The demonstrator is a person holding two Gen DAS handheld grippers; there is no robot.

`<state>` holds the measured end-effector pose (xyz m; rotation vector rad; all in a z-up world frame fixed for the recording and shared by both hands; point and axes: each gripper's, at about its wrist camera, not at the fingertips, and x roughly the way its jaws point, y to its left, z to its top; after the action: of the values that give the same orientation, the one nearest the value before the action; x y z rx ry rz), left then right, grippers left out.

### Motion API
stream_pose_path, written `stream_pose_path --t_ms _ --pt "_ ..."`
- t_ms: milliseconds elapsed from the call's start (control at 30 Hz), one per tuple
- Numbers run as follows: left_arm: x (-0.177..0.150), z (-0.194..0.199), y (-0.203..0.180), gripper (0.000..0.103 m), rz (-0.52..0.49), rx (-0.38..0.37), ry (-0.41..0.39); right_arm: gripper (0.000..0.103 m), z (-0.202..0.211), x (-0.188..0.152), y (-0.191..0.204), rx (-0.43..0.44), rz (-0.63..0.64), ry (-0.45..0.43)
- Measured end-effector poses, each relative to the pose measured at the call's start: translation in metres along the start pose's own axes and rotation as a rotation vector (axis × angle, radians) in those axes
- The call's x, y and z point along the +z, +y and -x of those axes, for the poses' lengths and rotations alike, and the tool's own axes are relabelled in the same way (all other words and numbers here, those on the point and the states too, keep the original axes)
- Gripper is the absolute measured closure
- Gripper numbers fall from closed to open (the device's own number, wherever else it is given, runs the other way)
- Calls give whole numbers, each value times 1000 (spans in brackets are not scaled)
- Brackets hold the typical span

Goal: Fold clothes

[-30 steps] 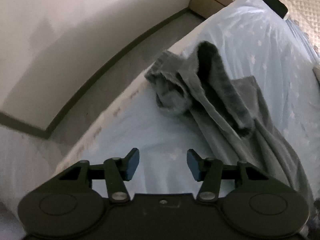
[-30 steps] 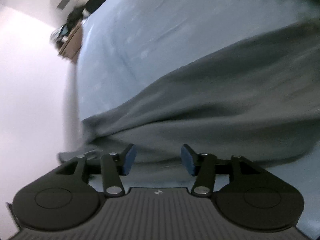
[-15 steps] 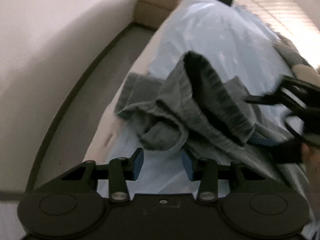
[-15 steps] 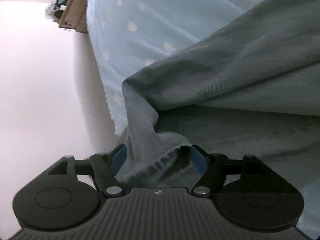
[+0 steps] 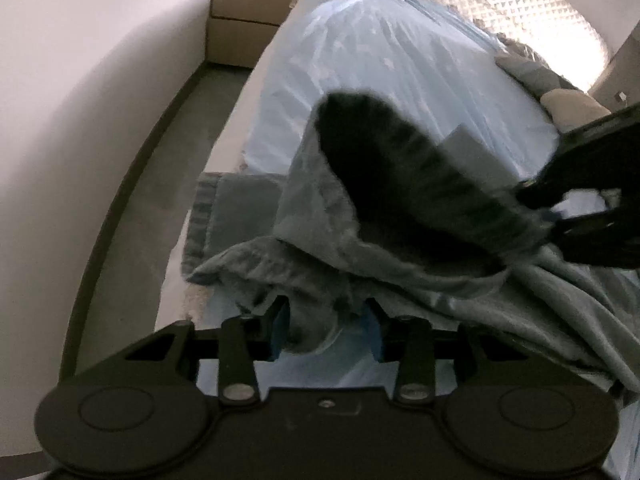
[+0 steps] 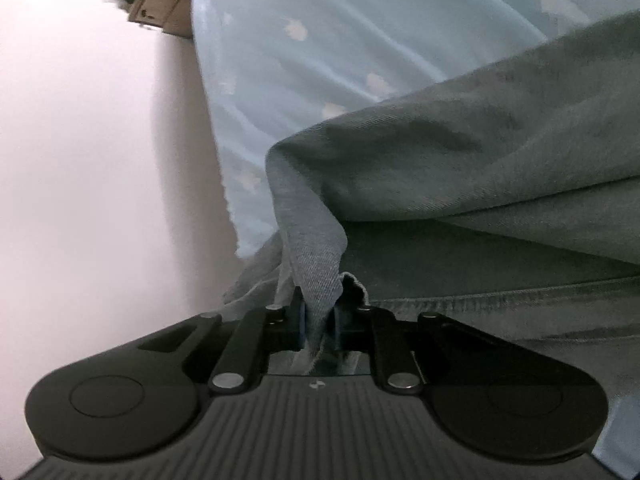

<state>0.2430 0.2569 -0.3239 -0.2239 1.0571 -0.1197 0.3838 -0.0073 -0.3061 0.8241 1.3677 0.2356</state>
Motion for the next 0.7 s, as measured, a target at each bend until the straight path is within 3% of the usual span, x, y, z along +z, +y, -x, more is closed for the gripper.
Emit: stream_pose_path --t_ms 100,200,267,467,600,700 --pt "4 -11 -3 74 -9 2 17 90 24 -2 4 20 5 -16" --pt "4 -18 -6 94 -6 42 42 90 39 1 11 31 25 -30" --pt "3 -16 -4 98 11 50 34 90 54 0 12 39 42 -40" --pt "-11 2 27 100 124 69 31 90 79 2 17 8 128 -50" --pt "-27 5 60 100 214 89 72 90 99 -1 18 -33 190 -46" --pt "-27 6 77 99 275 63 81 90 108 -3 23 -61 230 -47"
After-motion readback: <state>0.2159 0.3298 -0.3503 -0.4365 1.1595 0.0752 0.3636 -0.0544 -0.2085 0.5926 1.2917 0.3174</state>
